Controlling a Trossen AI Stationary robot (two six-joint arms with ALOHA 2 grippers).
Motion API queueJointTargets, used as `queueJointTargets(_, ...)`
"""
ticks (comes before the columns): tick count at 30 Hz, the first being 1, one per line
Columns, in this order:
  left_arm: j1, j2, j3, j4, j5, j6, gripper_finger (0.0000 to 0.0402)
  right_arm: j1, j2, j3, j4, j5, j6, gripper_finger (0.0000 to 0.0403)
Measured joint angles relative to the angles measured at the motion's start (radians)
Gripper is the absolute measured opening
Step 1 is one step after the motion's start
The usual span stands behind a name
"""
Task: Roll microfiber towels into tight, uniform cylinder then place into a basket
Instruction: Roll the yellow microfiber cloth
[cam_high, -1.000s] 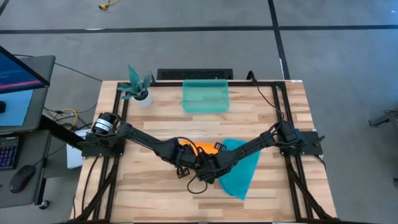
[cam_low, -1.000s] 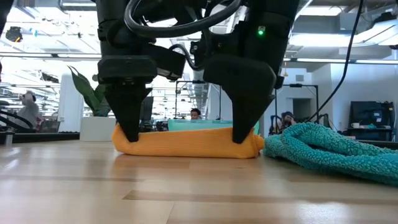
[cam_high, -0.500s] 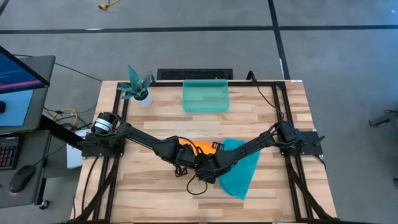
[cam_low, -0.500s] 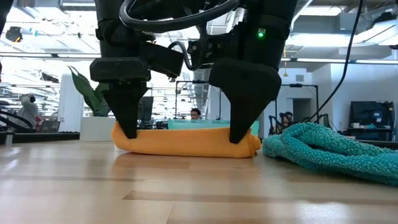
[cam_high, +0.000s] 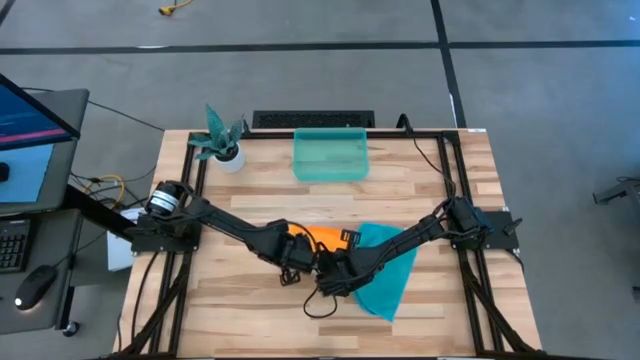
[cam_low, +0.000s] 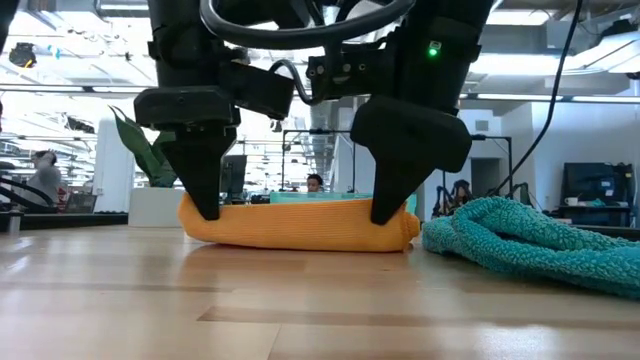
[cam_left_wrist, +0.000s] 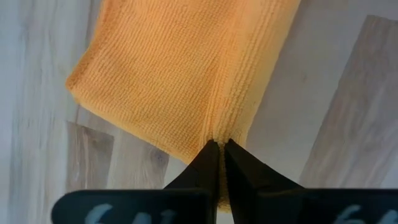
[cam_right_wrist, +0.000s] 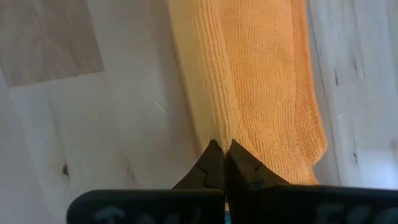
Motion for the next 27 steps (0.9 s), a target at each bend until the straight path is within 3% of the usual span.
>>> queueJointTargets(8,-0.034,-0.005,0.0,-0.008,-0.044,-0.009,0.0006,-0.006,0.0,0.0,-0.012,0.029,0.0,0.0009)
queueJointTargets(27,-0.067,-0.009,0.0,-0.073,-0.044,-0.016,0.0006,-0.05,-0.002,0.002,0.005,0.029,-0.046,0.001)
